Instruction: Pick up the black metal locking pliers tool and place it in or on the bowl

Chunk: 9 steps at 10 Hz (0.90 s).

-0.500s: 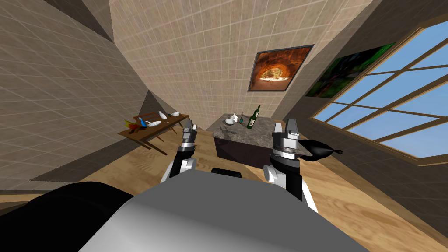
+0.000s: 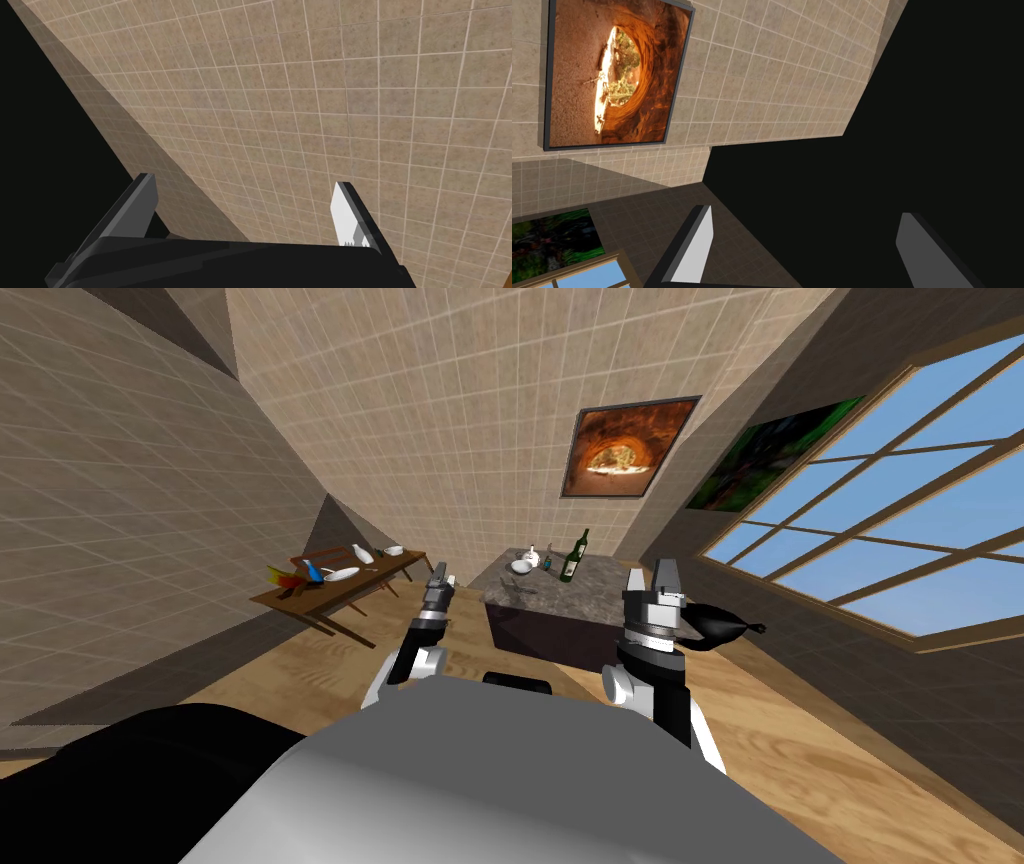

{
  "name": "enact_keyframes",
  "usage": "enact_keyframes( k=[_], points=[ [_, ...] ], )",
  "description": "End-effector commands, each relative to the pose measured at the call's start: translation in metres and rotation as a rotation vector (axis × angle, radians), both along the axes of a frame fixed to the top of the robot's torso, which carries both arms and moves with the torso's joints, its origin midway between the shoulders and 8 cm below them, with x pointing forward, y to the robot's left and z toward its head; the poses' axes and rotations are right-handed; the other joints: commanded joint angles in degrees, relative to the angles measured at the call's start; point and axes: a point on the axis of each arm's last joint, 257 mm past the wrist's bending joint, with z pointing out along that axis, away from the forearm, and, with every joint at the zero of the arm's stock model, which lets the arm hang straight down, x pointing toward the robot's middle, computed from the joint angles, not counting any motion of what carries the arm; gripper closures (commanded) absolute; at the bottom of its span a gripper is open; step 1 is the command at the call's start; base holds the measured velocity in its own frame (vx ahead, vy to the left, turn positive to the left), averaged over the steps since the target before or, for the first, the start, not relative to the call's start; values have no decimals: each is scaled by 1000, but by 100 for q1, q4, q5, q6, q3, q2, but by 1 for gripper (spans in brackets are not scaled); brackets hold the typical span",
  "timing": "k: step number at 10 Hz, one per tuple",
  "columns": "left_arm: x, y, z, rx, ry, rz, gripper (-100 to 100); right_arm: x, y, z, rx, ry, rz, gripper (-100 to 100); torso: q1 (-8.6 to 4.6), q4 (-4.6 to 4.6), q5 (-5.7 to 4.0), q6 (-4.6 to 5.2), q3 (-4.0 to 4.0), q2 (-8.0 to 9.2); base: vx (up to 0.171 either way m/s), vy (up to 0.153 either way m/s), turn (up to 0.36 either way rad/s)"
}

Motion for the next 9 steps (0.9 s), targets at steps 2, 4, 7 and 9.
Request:
enact_keyframes(
  k=[2,4,7,9],
  points=[
    [10,3,-10,-8,51,-5,-100,0,0,0,0,0,0,0,-1,0,0,0,-1,-2,22,-18,-53],
    [21,4,-20,-23,104,-9,-100,0,0,0,0,0,0,0,1,0,0,0,1,2,21,-17,-74],
    [28,7,-29,-35,147,-7,-100,0,0,0,0,0,0,0,0,0,0,0,1,1,18,-15,-46],
    [34,8,-36,-47,182,-7,-100,0,0,0,0,0,0,0,-1,0,0,0,1,1,18,-15,-57]
  ],
)
